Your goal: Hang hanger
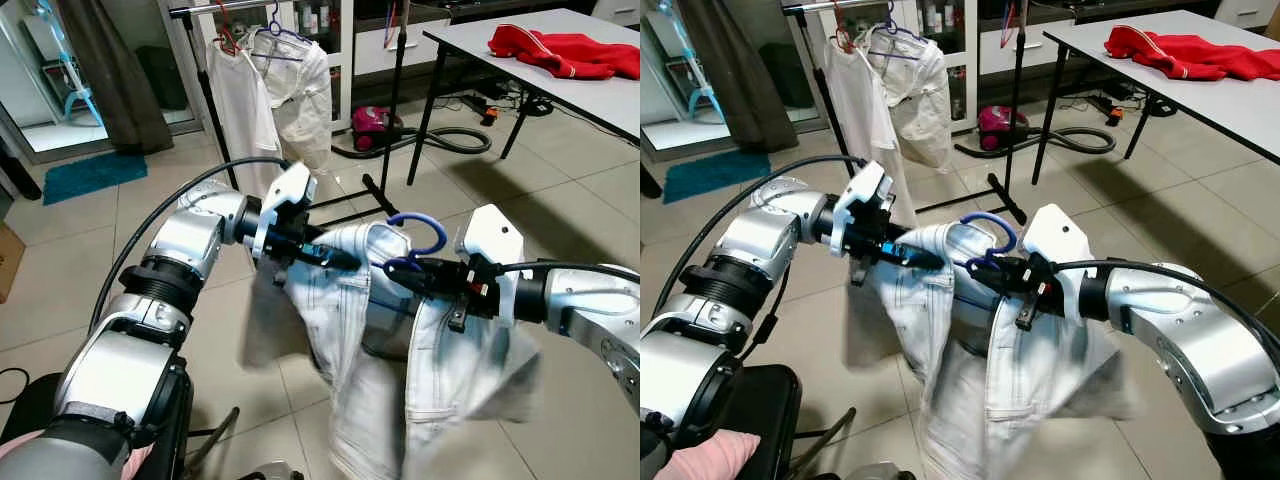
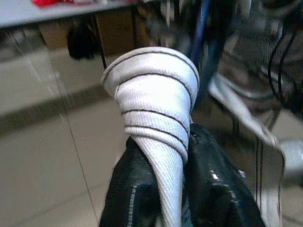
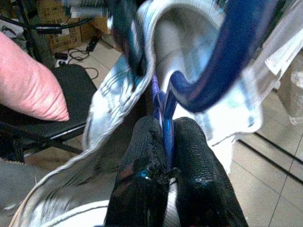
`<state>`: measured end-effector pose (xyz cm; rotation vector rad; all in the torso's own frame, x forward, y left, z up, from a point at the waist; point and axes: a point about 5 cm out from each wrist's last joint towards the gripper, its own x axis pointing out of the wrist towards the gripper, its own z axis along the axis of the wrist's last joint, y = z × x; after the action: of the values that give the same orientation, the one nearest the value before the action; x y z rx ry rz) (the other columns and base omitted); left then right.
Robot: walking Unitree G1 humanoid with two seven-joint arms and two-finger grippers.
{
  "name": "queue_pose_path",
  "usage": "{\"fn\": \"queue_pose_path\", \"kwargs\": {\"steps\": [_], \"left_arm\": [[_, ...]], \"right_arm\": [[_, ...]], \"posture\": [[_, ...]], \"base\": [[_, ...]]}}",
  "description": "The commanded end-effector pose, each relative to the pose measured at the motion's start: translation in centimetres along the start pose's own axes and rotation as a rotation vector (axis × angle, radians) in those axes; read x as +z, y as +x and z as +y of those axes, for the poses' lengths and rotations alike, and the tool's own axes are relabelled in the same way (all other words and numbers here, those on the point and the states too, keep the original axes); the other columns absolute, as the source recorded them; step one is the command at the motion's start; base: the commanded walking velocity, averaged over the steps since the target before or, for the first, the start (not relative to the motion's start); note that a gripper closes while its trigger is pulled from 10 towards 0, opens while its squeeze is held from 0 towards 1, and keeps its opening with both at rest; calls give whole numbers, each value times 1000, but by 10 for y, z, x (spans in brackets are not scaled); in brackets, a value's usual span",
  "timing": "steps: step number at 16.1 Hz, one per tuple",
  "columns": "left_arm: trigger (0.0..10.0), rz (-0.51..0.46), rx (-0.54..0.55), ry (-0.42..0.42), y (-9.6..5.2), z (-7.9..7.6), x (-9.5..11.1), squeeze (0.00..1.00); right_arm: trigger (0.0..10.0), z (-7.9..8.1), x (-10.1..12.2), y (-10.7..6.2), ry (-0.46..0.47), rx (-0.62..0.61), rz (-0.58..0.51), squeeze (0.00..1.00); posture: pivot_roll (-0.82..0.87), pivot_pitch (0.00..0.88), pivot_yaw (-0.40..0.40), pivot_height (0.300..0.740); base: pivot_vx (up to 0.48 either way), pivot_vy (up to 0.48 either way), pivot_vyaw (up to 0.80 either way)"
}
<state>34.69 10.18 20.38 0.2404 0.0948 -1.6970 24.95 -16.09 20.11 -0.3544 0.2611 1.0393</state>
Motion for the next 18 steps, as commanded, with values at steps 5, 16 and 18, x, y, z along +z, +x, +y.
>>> {"fn": "queue_pose_path", "kwargs": {"steps": [5, 16, 18], "left_arm": [[10000, 41, -7, 108, 1, -4, 14, 0], [10000, 173, 103, 24, -4, -1, -22, 1000], [10000, 178, 130, 69, -5, 0, -23, 0]], "right_arm": [[0, 3, -19, 1, 56, -65, 75, 0], [0, 7, -19, 2, 97, -80, 48, 0], [0, 7, -23, 4, 120, -96, 59, 0]], "posture": [[-24, 0, 84, 740], [-29, 0, 82, 740], [-31, 0, 85, 740]], "base": [[0, 0, 0], [0, 0, 0], [0, 0, 0]]}}
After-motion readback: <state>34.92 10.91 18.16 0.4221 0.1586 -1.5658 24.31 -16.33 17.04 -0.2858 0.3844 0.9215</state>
